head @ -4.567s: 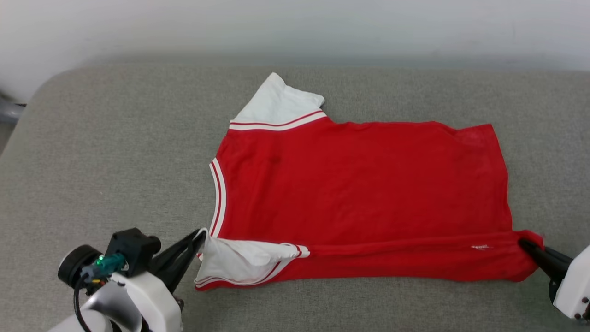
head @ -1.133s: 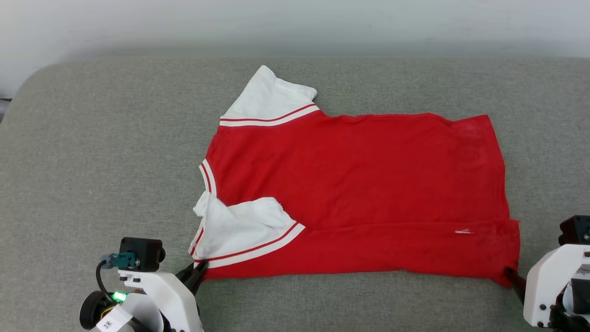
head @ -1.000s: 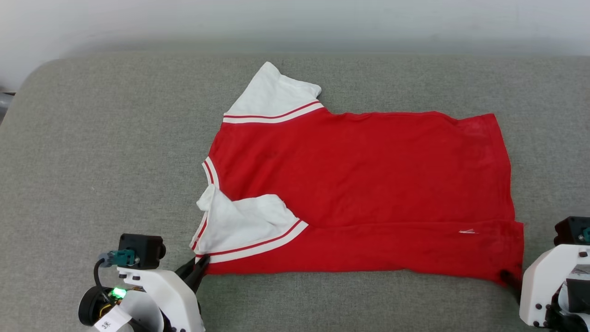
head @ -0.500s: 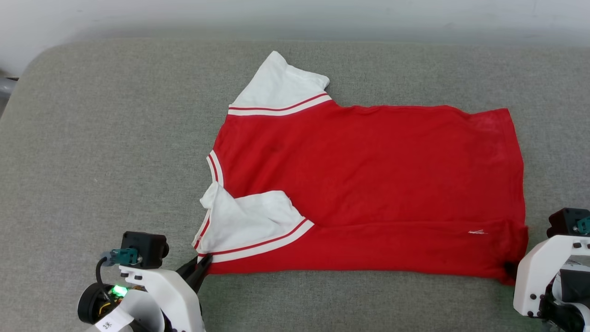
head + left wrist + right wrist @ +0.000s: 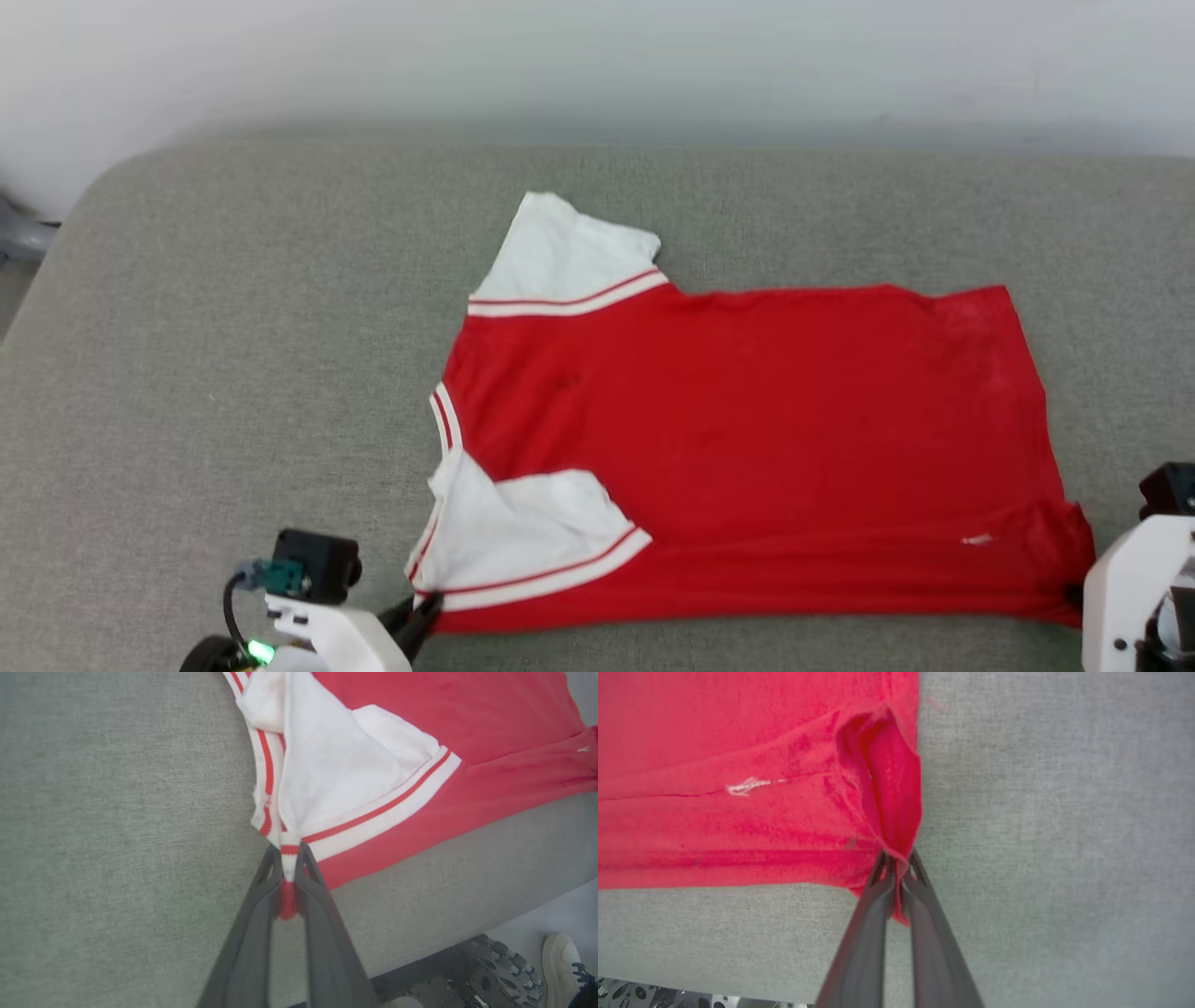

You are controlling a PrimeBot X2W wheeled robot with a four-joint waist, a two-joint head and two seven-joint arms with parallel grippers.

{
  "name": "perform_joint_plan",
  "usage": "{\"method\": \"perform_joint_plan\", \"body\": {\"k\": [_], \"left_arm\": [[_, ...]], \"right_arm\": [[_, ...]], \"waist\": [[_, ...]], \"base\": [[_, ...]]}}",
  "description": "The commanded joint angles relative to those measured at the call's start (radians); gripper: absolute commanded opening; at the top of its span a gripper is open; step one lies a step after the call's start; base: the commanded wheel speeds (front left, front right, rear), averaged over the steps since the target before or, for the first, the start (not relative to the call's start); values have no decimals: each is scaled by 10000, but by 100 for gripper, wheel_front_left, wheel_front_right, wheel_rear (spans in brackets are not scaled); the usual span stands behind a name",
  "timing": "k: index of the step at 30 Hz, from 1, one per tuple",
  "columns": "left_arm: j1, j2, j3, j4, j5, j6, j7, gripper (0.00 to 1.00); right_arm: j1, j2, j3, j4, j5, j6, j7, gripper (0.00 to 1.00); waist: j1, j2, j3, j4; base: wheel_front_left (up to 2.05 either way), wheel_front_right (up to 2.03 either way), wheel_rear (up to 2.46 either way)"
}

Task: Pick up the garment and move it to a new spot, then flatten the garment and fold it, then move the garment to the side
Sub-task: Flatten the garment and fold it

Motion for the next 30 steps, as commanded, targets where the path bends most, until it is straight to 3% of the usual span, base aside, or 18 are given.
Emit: {"method": "perform_joint_plan", "body": {"k": [1, 7, 13, 23, 24, 25, 26, 30], "left_arm": [[203, 47, -54, 23, -60, 9, 35, 0], [869, -32, -324, 91, -341, 0, 67, 0], [1221, -288, -537, 451, -507, -175, 23, 0], [1266, -584, -642, 1220, -593, -523, -120, 0], [1275, -605, -631, 1290, -553, -521, -197, 53], [1268, -622, -610, 1358, -509, -501, -273, 100], [1246, -647, -576, 1417, -476, -486, -365, 100], [1066, -761, -386, 1523, -309, -500, -884, 100]], "right_arm": [[256, -183, -95, -147, 51, -20, 130, 0], [1147, -404, -227, -815, 287, -19, 931, 0], [1906, -136, -388, -1132, 237, -19, 1392, 0], [2182, 156, -406, -850, 251, -19, 1176, 0], [2172, 129, -375, -860, 279, -19, 1051, 20], [2134, 112, -382, -861, 319, -19, 918, 91], [2097, 125, -396, -828, 352, -19, 830, 100], [1869, 40, -345, -1034, 550, -17, 307, 100]], "waist": [[0, 0, -205, -4], [0, 0, -648, 29], [0, 0, -877, 70], [0, 0, -1072, 73], [0, 0, -1100, 69], [0, 0, -1127, 63], [0, 0, -1155, 57], [0, 0, -1319, 33]], "base": [[0, 0, 0], [0, 0, 0], [0, 0, 0], [0, 0, 0], [0, 0, 0], [0, 0, 0], [0, 0, 0], [0, 0, 0]]}}
